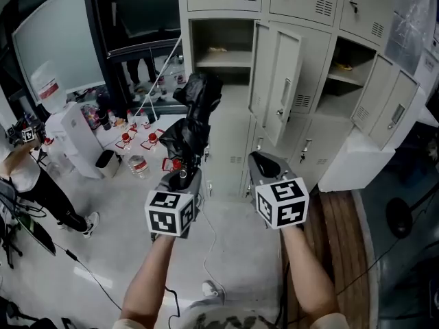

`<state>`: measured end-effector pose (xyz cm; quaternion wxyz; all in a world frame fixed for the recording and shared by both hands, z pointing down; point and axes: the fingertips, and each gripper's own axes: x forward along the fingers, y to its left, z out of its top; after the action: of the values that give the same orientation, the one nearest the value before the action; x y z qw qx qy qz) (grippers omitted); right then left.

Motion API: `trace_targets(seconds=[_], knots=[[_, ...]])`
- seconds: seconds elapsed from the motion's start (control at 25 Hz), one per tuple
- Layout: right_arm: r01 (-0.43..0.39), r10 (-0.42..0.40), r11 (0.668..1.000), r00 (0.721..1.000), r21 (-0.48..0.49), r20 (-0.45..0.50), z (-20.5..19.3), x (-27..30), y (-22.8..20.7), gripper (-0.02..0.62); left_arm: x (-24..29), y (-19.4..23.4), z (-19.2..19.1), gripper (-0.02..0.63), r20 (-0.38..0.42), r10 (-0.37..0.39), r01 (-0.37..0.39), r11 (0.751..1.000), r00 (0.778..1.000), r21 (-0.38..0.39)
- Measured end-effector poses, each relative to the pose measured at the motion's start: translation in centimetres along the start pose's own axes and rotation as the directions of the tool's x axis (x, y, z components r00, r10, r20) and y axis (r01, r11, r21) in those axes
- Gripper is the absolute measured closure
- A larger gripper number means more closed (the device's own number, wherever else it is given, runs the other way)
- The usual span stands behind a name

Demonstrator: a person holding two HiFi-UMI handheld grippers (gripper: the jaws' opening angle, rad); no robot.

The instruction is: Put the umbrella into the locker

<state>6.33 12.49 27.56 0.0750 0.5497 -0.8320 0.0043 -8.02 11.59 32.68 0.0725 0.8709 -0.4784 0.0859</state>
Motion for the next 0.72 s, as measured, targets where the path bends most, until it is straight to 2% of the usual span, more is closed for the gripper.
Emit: trace_targets(seconds=[0.32, 0.72], knots=[[0.057, -0.057, 0.998, 0.998, 0.007, -0.012, 1.0, 4.1, 0.3, 0.594, 3.2, 3.6, 0.6, 0.522, -0.023, -0.066, 0.066, 0.998, 0.998, -0.001], [0.096, -0.096, 0.995, 0.995, 0.02, -0.003, 1.7, 7.3, 0.5, 0.594, 6.0, 6.0, -0.6, 0.522, -0.07, -0.13, 0.131, 0.991, 0.989, 0.004]])
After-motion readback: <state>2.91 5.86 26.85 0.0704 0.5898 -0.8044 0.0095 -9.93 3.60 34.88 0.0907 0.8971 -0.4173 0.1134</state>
